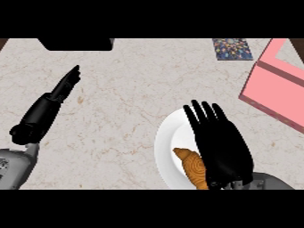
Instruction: Pick the squash from the plate and place it in the cardboard box
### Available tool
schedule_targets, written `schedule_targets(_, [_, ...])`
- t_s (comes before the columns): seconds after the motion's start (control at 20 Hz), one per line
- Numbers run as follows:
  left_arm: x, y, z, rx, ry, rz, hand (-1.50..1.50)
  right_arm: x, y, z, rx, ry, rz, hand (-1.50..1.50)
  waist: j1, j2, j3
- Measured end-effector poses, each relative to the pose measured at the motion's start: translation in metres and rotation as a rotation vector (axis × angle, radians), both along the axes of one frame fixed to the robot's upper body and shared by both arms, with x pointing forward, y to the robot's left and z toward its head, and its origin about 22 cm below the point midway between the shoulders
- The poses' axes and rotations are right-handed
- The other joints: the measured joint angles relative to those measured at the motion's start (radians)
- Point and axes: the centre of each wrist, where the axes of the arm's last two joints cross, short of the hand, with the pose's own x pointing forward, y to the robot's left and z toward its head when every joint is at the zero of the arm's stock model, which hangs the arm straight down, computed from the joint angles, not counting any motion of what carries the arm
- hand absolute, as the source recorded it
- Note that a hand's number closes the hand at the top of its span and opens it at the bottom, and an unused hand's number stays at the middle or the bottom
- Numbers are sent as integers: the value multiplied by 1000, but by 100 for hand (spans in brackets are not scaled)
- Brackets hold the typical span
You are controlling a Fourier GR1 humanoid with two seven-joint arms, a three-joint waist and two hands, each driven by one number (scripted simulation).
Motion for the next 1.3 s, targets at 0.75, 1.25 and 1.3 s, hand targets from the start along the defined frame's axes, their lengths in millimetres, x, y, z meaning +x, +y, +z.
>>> schedule_targets(0.75, [-1,11,5,4,-6,7,0,27,-5,-34,-120,14,-96,-150,-2,1,1])
schedule_targets(1.25, [-3,6,-1,2,-4,10,0,37,-12,-65,-109,51,-103,-150,-2,1,1])
schedule_targets(1.3, [-5,5,-2,2,-4,12,0,36,-14,-67,-116,47,-109,-150,-2,1,1])
